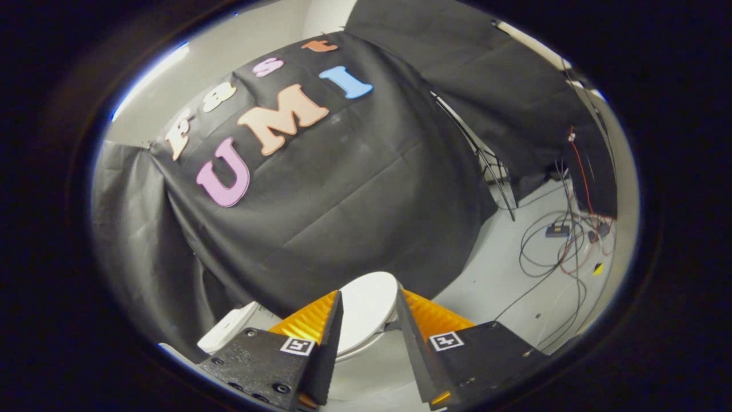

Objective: Open the toilet lid.

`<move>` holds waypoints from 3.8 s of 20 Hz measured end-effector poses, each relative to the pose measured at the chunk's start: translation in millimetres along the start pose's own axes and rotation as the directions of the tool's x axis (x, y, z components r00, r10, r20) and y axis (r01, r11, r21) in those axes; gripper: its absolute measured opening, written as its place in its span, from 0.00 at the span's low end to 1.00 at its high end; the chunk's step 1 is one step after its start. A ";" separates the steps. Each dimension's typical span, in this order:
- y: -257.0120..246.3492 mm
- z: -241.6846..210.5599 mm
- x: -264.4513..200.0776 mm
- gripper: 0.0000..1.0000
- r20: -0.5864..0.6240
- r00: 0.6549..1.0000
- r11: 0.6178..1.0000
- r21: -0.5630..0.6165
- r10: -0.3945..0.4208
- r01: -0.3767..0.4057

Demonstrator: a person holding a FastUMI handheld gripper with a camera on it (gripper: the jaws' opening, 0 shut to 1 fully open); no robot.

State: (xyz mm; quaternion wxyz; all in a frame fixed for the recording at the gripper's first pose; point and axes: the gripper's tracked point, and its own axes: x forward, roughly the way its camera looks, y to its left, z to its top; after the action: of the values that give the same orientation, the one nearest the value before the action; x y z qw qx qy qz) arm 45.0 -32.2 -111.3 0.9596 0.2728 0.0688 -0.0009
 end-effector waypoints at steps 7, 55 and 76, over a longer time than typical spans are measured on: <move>-10.3 -36.1 38.3 0.56 -0.020 1.000 0.981 0.195 0.024 -0.020; 41.8 -35.0 147.7 0.01 -0.085 0.993 0.928 0.370 0.078 -0.041; 262.7 -13.7 109.8 0.02 -0.101 0.981 0.959 -0.213 0.169 -0.187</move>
State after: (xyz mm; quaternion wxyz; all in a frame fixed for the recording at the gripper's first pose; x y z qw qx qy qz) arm 162.3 202.5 0.2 0.9766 0.1690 0.0827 0.1041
